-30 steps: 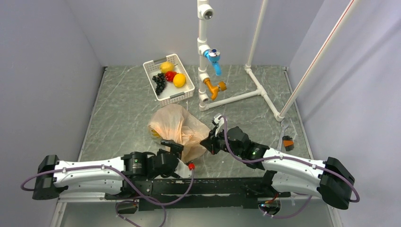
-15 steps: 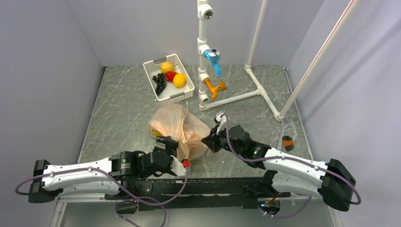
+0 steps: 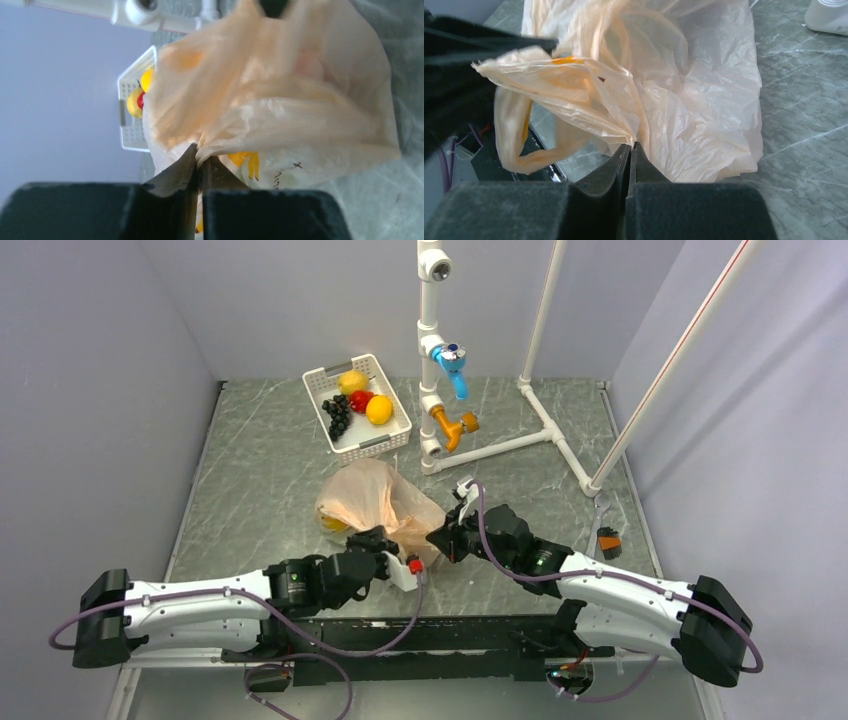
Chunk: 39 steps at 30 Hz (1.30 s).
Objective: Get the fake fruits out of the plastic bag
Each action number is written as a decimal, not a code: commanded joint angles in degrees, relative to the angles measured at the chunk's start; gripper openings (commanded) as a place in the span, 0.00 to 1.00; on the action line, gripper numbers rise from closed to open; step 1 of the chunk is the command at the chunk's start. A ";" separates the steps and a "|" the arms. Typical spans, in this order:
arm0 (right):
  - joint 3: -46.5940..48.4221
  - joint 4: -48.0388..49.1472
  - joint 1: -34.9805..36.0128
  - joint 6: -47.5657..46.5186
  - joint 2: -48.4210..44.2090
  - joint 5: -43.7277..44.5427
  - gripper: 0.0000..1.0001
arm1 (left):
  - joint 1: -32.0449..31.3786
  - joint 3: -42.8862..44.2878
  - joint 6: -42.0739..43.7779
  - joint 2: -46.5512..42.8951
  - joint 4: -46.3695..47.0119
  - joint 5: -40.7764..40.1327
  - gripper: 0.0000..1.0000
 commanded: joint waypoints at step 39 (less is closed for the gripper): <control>23.36 -14.07 19.98 -6.48 7.52 5.25 0.49 | 70.18 20.57 -61.88 4.59 -11.44 43.85 0.00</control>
